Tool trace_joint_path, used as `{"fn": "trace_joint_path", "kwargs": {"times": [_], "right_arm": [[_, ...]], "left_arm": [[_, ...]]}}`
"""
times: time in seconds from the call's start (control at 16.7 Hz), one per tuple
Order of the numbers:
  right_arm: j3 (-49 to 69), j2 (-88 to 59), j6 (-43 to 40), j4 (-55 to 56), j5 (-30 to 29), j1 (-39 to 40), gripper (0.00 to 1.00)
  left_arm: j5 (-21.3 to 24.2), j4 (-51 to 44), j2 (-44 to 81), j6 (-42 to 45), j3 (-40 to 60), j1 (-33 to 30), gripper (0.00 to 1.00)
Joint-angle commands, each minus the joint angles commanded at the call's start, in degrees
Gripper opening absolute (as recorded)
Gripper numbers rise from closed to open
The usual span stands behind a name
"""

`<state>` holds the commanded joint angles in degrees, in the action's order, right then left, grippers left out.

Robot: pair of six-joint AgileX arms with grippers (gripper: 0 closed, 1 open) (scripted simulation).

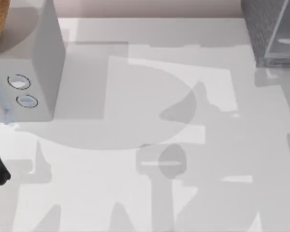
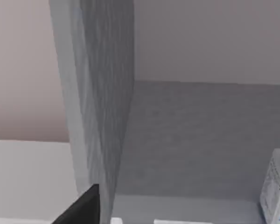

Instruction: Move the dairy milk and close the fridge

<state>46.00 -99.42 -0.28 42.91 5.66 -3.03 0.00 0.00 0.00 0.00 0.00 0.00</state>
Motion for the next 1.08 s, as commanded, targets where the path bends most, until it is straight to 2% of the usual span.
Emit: {"fn": "trace_joint_path", "kwargs": {"times": [0.3,0.6,0.84,1.08], "right_arm": [[-17.00,34.88,0.27,-10.03,-2.92,3.03,1.00],[-27.68,68.22,0.80,-20.42,-4.72,3.04,1.00],[-36.74,86.73,0.98,-31.79,-5.47,2.92,1.00],[-44.61,97.39,0.49,-41.10,-5.63,2.96,1.00]], "left_arm": [[0.00,0.00,0.00,0.00,0.00,0.00,1.00],[0.00,0.00,0.00,0.00,0.00,0.00,1.00],[0.00,0.00,0.00,0.00,0.00,0.00,1.00],[0.00,0.00,0.00,0.00,0.00,0.00,1.00]]}}
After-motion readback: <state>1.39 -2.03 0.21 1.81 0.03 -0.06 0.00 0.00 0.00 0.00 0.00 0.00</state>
